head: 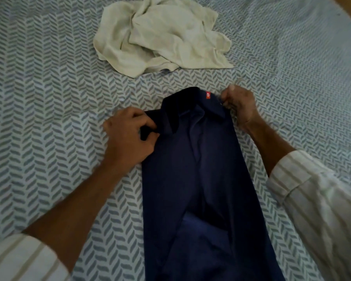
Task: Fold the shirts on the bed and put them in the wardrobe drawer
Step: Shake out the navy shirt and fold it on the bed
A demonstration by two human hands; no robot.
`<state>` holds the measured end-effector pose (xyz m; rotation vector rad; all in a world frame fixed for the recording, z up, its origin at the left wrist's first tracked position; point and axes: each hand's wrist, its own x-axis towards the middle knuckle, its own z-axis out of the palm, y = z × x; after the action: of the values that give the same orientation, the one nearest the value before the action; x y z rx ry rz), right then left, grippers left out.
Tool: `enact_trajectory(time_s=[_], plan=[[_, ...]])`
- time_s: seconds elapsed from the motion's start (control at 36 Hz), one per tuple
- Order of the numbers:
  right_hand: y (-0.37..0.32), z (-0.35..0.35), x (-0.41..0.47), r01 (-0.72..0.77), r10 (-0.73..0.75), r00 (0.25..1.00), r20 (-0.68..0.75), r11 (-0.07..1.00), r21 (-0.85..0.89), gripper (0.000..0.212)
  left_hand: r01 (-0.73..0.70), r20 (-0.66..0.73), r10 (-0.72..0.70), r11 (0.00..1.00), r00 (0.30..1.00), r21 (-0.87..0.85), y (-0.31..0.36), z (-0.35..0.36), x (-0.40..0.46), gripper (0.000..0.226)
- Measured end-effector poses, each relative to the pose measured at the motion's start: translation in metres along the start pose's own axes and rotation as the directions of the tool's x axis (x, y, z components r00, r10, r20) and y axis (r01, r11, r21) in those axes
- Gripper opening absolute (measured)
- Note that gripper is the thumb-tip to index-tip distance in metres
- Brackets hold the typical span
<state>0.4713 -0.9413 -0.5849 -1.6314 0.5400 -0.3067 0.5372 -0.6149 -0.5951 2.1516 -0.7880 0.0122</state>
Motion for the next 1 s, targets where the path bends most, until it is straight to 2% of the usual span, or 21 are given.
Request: enact_trajectory(time_s=[0.08,0.17,0.19,0.22,0.25,0.28,0.33,0.39,0.44,0.5,0.56,0.69,0.89,1.0], plan=[[-0.002,-0.001,-0.002,-0.008,0.008,1.000,0.007,0.998,-0.070,0.052,0.008,0.022,-0.008,0.999,1.000,-0.032,-0.005,0.003,0.000,0.016],[-0.016,0.004,-0.007,-0.091,0.099,0.994,0.057,0.987,-0.131,0.043,0.035,0.026,-0.034,0.999,0.999,-0.020,-0.006,0.003,0.001,0.011],[-0.023,0.009,-0.011,-0.136,0.148,0.986,0.077,0.981,-0.137,0.033,0.058,0.041,-0.058,0.998,0.997,0.010,-0.004,0.004,0.002,0.010],[-0.029,0.013,-0.014,-0.170,0.185,0.978,0.092,0.974,-0.148,0.014,0.088,0.065,-0.090,0.995,0.994,0.037,0.001,0.002,0.004,0.011],[-0.035,0.018,-0.019,-0.198,0.212,0.974,0.084,0.968,-0.155,0.007,0.126,0.101,-0.131,0.991,0.986,0.049,0.006,0.000,0.006,0.013],[-0.042,0.024,-0.026,-0.217,0.229,0.972,0.058,0.963,-0.159,0.017,0.172,0.147,-0.177,0.984,0.973,0.046,0.010,-0.006,0.010,0.018],[-0.053,0.034,-0.043,-0.242,0.244,0.970,-0.002,0.960,-0.141,0.018,0.294,0.267,-0.281,0.956,0.922,-0.010,0.020,-0.019,0.019,0.017],[-0.066,0.040,-0.058,-0.250,0.247,0.968,-0.038,0.957,-0.149,0.016,0.405,0.372,-0.317,0.895,0.872,-0.188,0.027,-0.034,0.028,0.019],[-0.082,0.041,-0.074,-0.215,0.204,0.976,-0.076,0.958,-0.188,0.017,0.419,0.360,-0.300,0.849,0.883,-0.322,0.041,-0.052,0.022,0.012],[-0.094,0.035,-0.084,-0.178,0.156,0.981,-0.112,0.959,-0.221,0.019,0.369,0.286,-0.284,0.876,0.915,-0.309,0.049,-0.059,0.011,0.004],[-0.103,0.028,-0.092,-0.142,0.109,0.985,-0.135,0.955,-0.260,0.024,0.346,0.230,-0.289,0.899,0.929,-0.270,0.055,-0.064,-0.001,0.008],[-0.120,0.007,-0.124,-0.090,0.056,0.993,-0.108,0.936,-0.341,0.033,0.419,0.147,-0.393,0.866,0.908,-0.273,0.074,-0.068,-0.026,0.009],[-0.109,-0.024,-0.184,-0.001,-0.008,1.000,-0.017,0.873,-0.488,0.025,0.546,0.244,-0.488,0.759,0.838,-0.354,0.086,-0.069,-0.074,0.011],[-0.074,-0.033,-0.214,-0.038,0.081,0.995,0.053,0.830,-0.557,0.026,0.688,0.386,-0.570,0.588,0.726,-0.425,0.088,-0.063,-0.096,0.019]])
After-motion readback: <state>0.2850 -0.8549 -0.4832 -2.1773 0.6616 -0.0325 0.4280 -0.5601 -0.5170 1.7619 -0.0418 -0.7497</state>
